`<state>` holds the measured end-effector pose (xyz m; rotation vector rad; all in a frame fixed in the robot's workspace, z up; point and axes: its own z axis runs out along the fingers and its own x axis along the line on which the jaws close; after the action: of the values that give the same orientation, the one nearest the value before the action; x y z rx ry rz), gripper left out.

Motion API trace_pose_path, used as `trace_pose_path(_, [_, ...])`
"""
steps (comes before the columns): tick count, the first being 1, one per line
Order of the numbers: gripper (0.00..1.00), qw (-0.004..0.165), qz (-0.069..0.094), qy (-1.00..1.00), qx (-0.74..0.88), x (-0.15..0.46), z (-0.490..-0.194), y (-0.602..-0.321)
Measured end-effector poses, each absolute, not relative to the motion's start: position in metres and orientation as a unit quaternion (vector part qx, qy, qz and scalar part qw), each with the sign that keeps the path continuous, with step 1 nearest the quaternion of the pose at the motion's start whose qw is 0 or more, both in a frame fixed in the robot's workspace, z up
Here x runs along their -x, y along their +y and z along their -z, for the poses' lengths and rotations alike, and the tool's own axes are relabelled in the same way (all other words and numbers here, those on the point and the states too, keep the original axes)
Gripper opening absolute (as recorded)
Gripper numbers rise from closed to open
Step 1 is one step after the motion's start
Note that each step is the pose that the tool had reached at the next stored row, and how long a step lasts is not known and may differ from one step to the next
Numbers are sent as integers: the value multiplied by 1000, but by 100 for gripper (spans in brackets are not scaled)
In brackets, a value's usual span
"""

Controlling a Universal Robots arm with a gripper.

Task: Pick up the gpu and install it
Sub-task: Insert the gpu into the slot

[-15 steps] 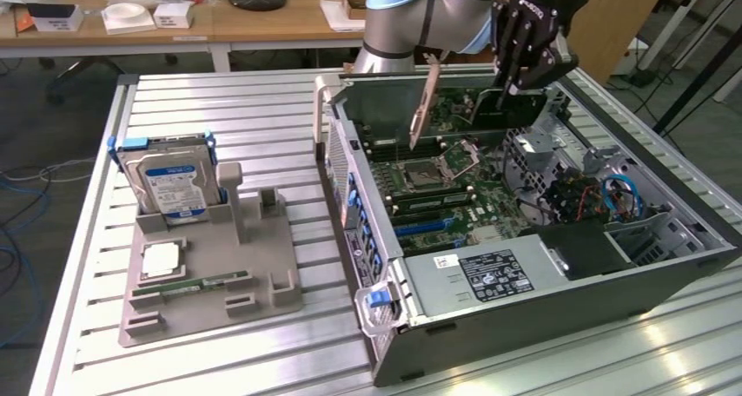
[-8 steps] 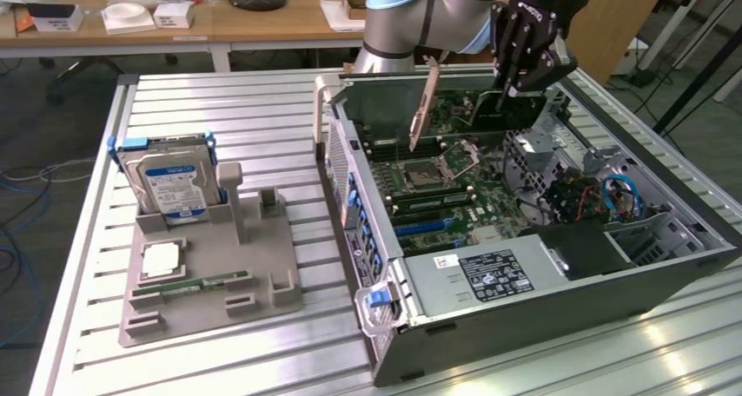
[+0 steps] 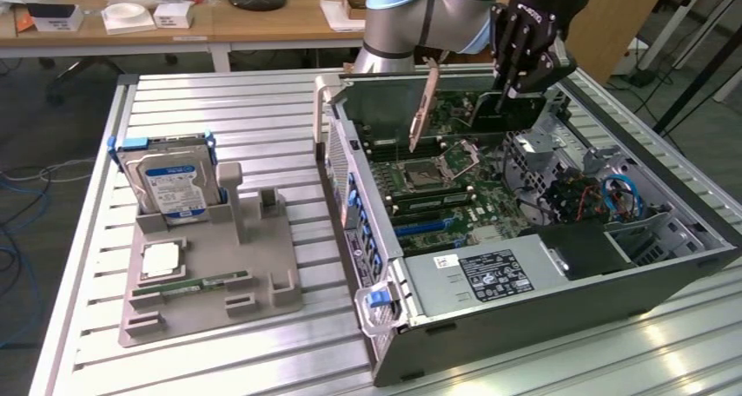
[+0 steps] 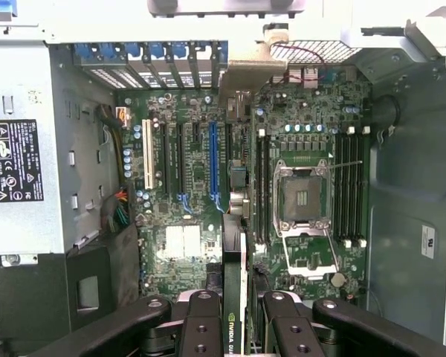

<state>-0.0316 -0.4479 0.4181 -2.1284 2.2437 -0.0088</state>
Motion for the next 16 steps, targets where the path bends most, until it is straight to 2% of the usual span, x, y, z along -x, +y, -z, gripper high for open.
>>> trace_pose_path(16, [26, 23, 5, 725, 688, 32, -406, -448])
